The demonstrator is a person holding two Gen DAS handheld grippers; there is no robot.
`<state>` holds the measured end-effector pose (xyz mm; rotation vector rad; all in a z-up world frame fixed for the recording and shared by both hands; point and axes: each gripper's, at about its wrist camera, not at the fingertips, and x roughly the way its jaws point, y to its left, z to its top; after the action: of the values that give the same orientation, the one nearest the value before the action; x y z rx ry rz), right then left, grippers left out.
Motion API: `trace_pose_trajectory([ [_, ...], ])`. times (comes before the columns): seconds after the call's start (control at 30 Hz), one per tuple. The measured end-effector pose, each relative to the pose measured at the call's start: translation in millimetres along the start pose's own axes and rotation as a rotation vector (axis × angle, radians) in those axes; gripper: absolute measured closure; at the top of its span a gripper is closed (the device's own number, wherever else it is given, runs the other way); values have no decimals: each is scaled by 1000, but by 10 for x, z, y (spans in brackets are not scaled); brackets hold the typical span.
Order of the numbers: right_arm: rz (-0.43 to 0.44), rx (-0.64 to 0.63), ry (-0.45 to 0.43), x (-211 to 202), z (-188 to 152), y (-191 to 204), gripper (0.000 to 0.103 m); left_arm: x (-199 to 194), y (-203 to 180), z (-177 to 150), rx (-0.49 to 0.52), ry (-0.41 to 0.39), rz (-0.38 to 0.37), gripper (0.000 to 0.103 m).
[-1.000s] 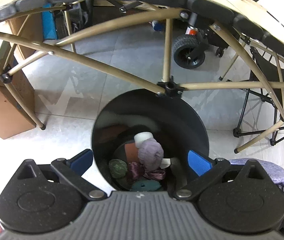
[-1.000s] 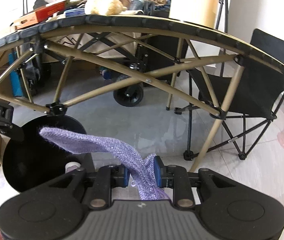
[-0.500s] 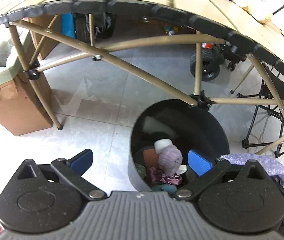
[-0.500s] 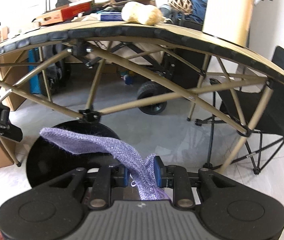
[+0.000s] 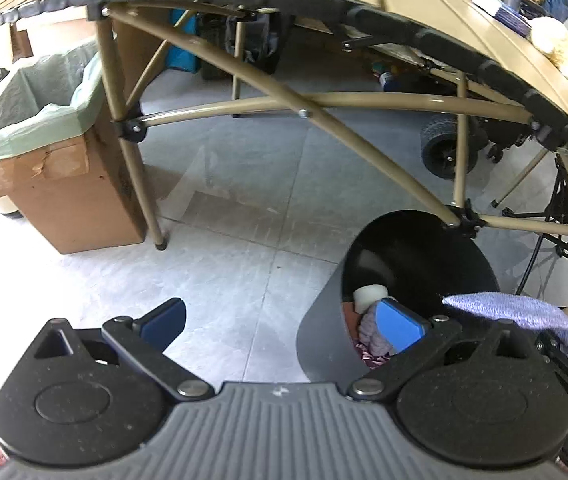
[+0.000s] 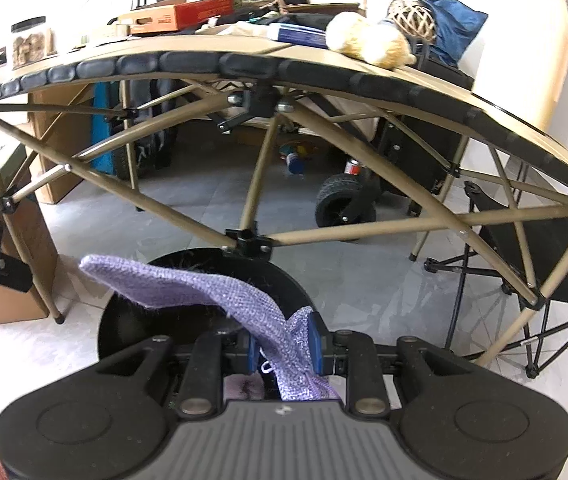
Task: Collect trash
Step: 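Move the right tool over the black bin and release the purple scarf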
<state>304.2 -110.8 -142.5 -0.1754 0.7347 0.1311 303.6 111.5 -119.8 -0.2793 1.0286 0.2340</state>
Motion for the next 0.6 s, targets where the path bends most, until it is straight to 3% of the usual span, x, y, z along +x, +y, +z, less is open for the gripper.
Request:
trace_pose_trajectory([
  [0.6,9,-17,58,458,255,362,79,33,286,-15,-46,21,15,0],
])
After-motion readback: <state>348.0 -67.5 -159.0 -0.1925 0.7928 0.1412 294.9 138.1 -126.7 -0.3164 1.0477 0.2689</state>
